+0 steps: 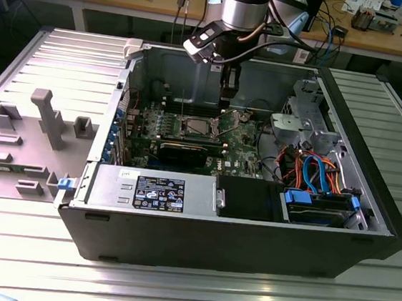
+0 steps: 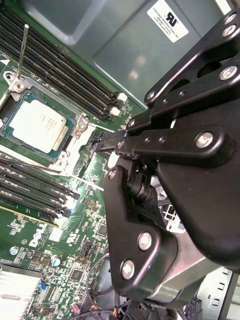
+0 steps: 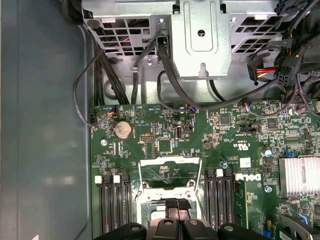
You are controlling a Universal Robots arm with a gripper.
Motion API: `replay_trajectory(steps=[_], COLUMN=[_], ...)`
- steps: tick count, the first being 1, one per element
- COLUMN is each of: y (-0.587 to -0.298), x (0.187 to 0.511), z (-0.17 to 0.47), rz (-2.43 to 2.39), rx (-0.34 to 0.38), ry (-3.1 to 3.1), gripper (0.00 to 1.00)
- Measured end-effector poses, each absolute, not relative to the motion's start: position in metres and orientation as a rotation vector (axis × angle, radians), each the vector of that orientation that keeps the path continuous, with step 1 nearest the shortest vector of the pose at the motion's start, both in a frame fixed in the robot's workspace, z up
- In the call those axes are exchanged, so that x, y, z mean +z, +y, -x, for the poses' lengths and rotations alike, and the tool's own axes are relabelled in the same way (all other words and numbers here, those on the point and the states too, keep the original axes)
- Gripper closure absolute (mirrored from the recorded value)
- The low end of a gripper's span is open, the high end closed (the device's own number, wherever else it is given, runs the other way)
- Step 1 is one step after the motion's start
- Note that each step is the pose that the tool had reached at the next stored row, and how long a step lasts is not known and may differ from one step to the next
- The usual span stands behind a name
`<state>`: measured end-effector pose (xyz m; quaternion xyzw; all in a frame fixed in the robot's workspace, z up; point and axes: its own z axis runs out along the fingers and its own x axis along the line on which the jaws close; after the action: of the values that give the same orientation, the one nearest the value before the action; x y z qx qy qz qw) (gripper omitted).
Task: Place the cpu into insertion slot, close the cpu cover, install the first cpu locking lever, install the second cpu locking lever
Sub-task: 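Close the cpu cover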
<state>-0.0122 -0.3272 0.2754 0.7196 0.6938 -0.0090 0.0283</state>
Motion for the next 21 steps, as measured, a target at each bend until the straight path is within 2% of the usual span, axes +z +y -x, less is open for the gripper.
replay_trajectory(steps=[21], y=[-0.3272], x=[0.2754], z=[0.0065], rz=[-2.221], rx=[-0.028], ry=[2.141], gripper=[0.89])
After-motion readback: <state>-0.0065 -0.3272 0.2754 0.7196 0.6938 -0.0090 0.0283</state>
